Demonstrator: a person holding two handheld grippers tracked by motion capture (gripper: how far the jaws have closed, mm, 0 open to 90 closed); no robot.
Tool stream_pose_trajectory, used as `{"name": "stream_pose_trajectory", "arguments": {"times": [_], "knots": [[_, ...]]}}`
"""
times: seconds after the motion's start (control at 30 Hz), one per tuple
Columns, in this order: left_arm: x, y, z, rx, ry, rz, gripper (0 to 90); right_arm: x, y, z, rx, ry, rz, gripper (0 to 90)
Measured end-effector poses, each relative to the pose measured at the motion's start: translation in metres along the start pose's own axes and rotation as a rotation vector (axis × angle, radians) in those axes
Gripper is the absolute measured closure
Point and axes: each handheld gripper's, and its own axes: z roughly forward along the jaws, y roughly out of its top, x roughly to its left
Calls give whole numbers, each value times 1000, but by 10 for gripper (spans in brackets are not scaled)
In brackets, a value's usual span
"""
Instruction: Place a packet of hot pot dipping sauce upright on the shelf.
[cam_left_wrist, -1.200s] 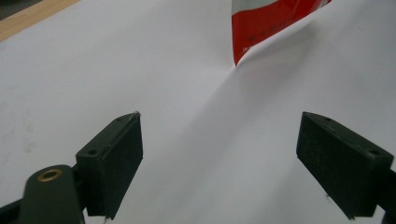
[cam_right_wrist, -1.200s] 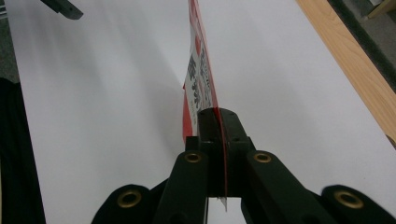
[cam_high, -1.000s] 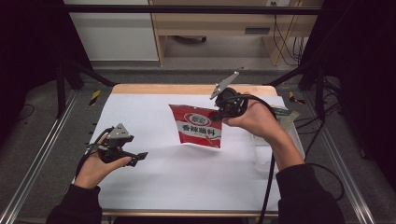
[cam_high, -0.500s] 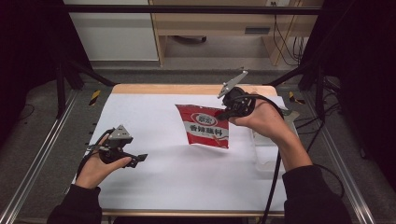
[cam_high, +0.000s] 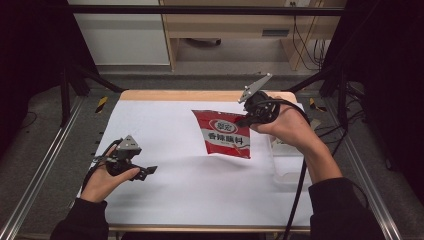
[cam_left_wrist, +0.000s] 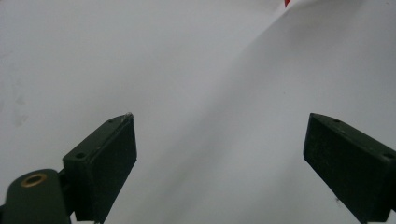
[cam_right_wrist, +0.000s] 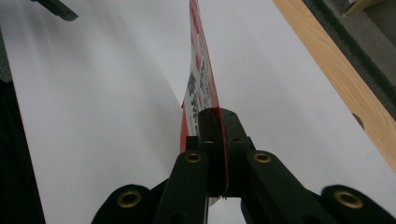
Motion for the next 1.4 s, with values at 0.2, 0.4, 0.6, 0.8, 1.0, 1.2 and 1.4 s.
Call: {"name": "stream_pose_trajectory", "arguments": {"times": [0.2,0.4,0.6,0.8,1.0,1.2,1.4], "knots": [[2,-2,0,3,4,-2,98,-1,-4,-13,-11,-7,4,900],[2,-3,-1,3,5,-4,98,-1,-6,-30,-37,-15,8,900],[2,-4,0,7,6,-5,98,0,-6,-49,-58,-37,13,900],[3,-6,-1,3,21,-5,97,-1,-10,-63,-70,-58,24,900],[4,-6,-1,-3,28,-4,95,-4,-18,-78,-87,-87,52,900],[6,-9,0,1,30,-10,94,-8,-31,-92,-99,-112,82,900],[6,-9,-1,1,30,-11,92,-11,-48,-109,-98,-141,117,900]]}}
